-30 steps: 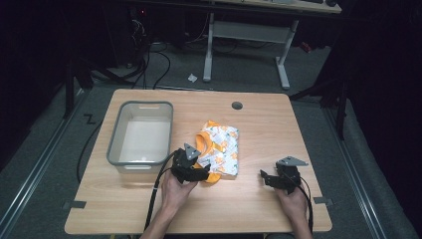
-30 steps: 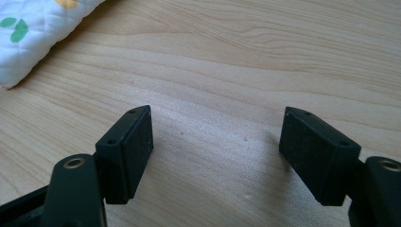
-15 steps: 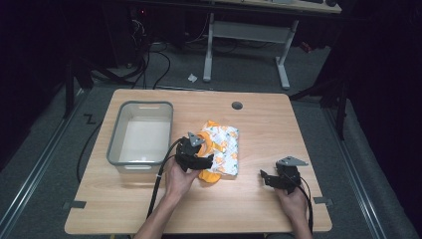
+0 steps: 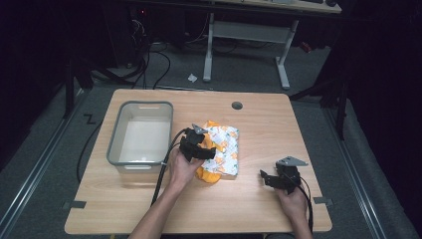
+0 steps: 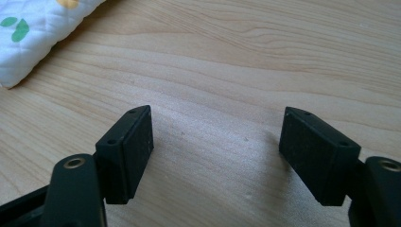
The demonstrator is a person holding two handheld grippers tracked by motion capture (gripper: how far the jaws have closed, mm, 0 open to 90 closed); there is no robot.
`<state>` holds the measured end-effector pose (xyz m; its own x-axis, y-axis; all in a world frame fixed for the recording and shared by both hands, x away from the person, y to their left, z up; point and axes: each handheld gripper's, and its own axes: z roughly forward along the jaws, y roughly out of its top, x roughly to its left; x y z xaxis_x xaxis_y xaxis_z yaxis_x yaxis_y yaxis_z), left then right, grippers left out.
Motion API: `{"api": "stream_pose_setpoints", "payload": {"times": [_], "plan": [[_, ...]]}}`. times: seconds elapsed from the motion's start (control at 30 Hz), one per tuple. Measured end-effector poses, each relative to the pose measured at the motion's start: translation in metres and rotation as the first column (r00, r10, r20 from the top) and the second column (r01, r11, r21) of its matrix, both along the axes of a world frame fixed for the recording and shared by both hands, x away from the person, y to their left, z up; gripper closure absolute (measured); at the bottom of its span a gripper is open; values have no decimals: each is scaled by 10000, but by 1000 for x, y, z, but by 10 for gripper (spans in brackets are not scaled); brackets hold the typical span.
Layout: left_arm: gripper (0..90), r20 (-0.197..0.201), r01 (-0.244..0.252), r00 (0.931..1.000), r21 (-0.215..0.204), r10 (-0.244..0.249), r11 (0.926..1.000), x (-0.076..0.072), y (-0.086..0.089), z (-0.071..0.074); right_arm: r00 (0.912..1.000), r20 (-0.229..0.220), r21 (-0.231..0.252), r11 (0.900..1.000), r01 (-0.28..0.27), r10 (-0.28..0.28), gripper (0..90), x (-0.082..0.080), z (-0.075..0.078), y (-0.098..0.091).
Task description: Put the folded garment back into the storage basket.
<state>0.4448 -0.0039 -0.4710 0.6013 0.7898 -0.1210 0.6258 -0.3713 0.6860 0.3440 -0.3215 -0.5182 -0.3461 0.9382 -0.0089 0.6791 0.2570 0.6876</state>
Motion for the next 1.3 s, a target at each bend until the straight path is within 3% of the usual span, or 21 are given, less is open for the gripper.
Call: {"api": "stream_pose_setpoints", "payload": {"times": [0.17,0.47,0.77,0.93,1.03,1.07,1.3], "plan": [[213,-55,-199,9998,14,199,9998,8,-5,-5,10000,-2,-2,10000,-8,8,270,0,0,0],[198,-605,-693,9955,596,729,9958,22,-8,-28,10000,-1,-1,10000,-1,1,270,0,0,0],[187,-921,-634,9931,925,719,9937,27,-12,-43,10000,-3,7,10000,2,-2,270,0,0,0],[189,-702,-568,9954,1113,648,9922,27,-15,-44,10000,5,-15,10000,-18,18,270,0,0,0],[305,-641,-91,9978,1097,162,9939,23,-17,-41,10000,-1,-1,10000,-2,2,270,0,0,0],[375,-661,-43,9977,1105,117,9939,22,-18,-41,10000,-2,0,10000,-1,1,270,0,0,0],[563,-757,179,9971,961,-106,9952,19,-22,-38,10000,1,0,10000,-3,3,270,0,0,0]]}}
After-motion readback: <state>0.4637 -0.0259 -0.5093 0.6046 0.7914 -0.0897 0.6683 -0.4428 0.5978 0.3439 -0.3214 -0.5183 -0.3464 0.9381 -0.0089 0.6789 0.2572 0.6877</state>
